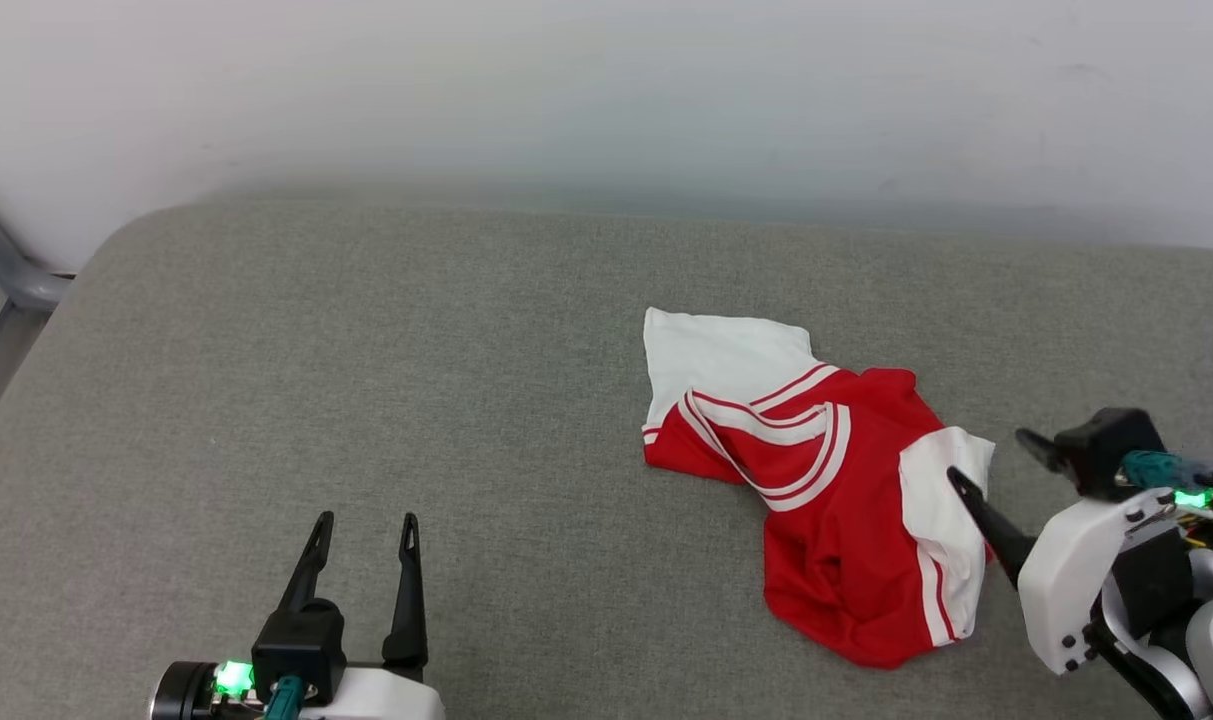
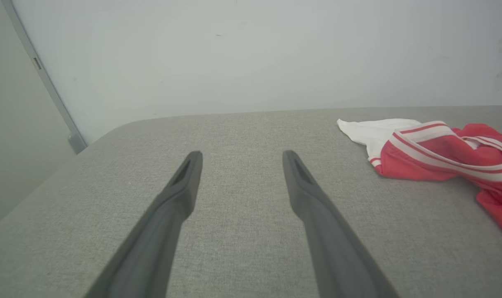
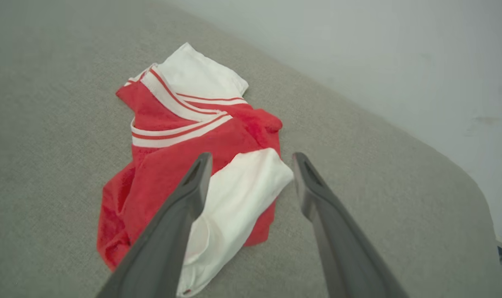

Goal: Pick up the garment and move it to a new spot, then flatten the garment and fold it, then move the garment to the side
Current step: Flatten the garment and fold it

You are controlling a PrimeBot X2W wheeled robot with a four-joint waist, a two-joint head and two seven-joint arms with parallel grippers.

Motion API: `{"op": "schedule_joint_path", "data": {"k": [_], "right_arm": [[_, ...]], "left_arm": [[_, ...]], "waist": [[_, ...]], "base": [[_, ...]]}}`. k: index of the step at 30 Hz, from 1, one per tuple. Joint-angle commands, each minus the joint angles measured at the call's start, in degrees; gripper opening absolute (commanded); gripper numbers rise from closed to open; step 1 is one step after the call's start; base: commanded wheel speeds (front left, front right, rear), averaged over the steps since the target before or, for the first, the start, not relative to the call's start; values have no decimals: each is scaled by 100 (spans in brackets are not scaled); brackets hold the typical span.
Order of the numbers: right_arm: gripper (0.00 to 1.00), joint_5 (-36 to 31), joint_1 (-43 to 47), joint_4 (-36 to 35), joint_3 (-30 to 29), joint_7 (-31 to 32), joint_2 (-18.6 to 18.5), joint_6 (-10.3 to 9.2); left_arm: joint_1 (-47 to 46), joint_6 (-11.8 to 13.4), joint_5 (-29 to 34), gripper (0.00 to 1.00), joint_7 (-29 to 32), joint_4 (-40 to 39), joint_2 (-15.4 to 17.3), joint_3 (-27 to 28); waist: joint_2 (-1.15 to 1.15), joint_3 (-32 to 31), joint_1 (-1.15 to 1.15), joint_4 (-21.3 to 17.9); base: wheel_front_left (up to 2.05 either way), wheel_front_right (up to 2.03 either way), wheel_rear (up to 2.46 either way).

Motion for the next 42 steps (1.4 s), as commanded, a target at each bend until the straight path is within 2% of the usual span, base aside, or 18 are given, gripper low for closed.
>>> {"op": "schedule_joint_path", "data": {"k": [1,6,14,20,26,28,33,42], "right_arm": [[100,89,-84,-25,75,127,-69,-7],[100,417,-171,8,633,974,-510,-6],[100,516,-506,551,1212,1332,-868,-7],[100,671,-626,1381,1744,1378,-830,-6],[100,805,-728,1897,2246,1088,-659,-6],[0,805,-846,1918,2303,861,-666,-6],[0,955,-967,1799,2122,276,-649,-4],[0,956,-817,1042,1171,-712,-417,-7]], "left_arm": [[-89,-17,44,100,-15,-13,-12,-3],[-222,-32,47,100,-15,-37,-52,-31],[-420,-23,3,100,-15,-69,-110,-73],[-598,-3,-27,100,-15,-63,-149,-84],[-601,32,-46,100,-15,-20,-169,-36],[-578,28,-36,100,-15,-6,-171,-21],[-457,-12,-7,100,-15,22,-174,28],[-311,-80,43,100,-15,-2,-173,143]], "waist": [[0,45,0,15],[0,240,0,111],[0,673,0,318],[0,948,0,450],[0,956,0,421],[0,902,0,376],[0,672,0,195],[0,421,0,-219]], "base": [[0,0,0],[0,0,0],[0,0,0],[0,0,0],[0,0,0],[0,0,0],[0,0,0],[0,0,0]]}}
